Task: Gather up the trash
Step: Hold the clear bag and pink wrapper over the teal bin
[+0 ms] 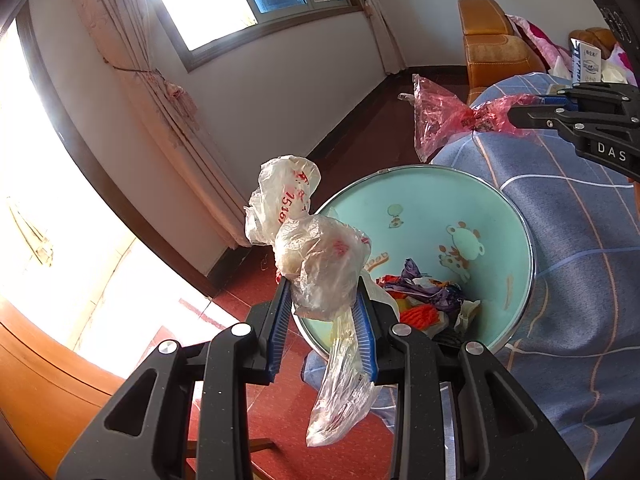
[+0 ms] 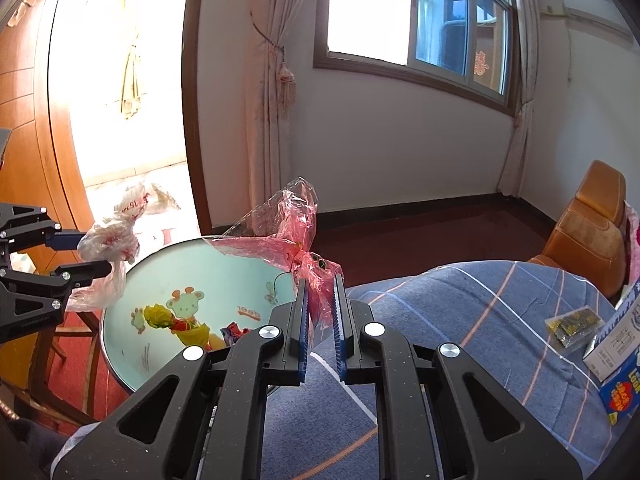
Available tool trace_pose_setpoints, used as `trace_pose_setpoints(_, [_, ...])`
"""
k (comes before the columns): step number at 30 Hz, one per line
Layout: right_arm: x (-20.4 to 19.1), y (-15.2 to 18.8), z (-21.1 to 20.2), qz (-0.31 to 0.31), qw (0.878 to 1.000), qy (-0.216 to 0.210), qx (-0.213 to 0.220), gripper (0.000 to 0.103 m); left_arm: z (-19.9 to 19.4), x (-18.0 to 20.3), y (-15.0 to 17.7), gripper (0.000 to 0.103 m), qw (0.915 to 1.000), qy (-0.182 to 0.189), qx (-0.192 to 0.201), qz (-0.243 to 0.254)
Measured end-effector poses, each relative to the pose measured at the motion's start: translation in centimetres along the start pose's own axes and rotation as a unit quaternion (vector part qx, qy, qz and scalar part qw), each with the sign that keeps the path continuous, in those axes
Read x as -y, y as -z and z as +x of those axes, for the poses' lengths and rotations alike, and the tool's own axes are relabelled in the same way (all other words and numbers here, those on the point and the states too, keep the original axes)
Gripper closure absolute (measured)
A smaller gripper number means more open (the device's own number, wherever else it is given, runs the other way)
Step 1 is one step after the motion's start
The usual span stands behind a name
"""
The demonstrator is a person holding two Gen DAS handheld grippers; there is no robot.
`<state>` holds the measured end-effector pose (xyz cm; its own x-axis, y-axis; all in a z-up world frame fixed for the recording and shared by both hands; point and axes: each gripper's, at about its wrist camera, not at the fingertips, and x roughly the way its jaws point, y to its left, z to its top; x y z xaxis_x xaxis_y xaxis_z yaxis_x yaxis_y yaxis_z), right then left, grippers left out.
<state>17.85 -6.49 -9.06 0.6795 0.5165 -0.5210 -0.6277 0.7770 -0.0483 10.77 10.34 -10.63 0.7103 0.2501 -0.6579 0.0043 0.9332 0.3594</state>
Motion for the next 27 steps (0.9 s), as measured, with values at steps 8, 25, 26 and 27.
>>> trace_pose_setpoints(8, [-0.3,0.0,0.3,-0.009,1.000,-0.006,-0.002,0.091,0.0,0.1,0.1,0.073,1.0000,0.001,0.001,0.006])
trace_pose_setpoints(25, [-0.9,-0.1,0.5,-0.020,1.000,-0.011,-0.004,0.091,0.1,0.6,0.1,0.072,0.9997,0.008,0.002,0.021])
trace_pose_setpoints(26, [-1.0,-0.1,0.5,-0.022,1.000,-0.011,-0.004,0.091,0.1,0.6,0.1,0.072,0.9997,0.008,0.003,0.023])
trace_pose_setpoints(27, [-1.0,-0.1,0.5,-0.024,1.000,-0.011,-0.004,0.091,0.1,0.6,0.0,0.072,0.9997,0.008,0.003,0.023])
